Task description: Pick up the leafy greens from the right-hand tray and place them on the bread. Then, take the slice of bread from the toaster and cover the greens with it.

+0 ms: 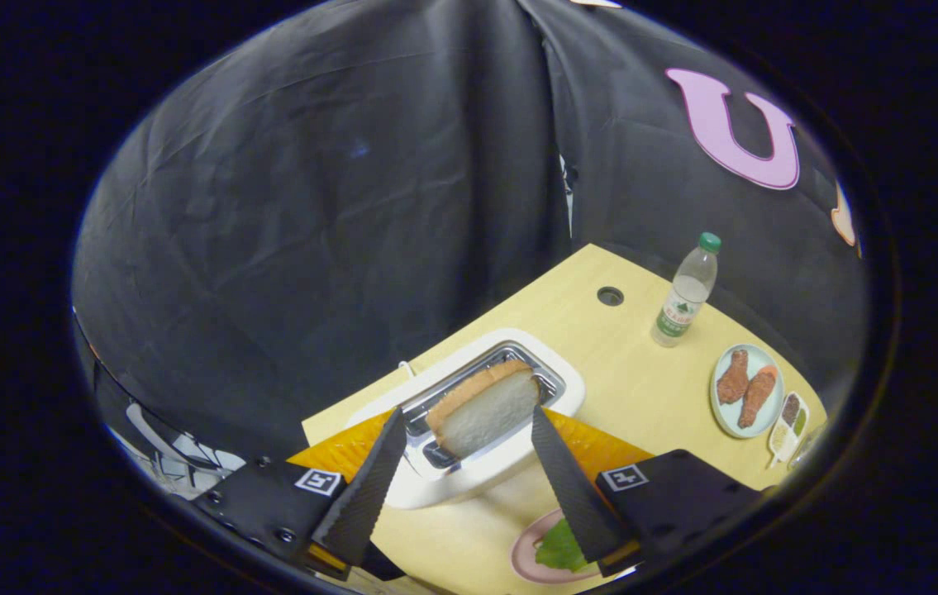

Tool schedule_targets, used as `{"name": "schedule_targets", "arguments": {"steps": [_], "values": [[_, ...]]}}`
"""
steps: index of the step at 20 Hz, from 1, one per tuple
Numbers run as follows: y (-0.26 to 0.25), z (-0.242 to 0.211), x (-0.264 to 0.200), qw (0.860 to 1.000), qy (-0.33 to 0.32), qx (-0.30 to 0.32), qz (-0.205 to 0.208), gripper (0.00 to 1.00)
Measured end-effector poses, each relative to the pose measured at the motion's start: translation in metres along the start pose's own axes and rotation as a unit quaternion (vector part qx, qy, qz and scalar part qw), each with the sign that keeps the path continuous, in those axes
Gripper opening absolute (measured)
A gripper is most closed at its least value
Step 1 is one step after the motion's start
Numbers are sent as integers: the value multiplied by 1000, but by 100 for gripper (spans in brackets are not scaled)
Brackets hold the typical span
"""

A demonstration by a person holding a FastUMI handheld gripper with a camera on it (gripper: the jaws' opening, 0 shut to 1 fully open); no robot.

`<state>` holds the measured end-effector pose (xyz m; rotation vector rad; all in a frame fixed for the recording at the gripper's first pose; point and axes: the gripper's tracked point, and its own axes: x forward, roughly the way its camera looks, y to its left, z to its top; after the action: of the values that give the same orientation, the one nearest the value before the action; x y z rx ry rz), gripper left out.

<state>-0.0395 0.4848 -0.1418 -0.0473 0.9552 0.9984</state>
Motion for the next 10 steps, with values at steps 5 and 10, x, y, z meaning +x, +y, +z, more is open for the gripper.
{"name": "schedule_targets", "arguments": {"steps": [5, 10], "values": [[-9, 0, 20, 999, 11, 24, -24, 98], [-6, 2, 37, 997, 23, 75, -22, 98]]}}
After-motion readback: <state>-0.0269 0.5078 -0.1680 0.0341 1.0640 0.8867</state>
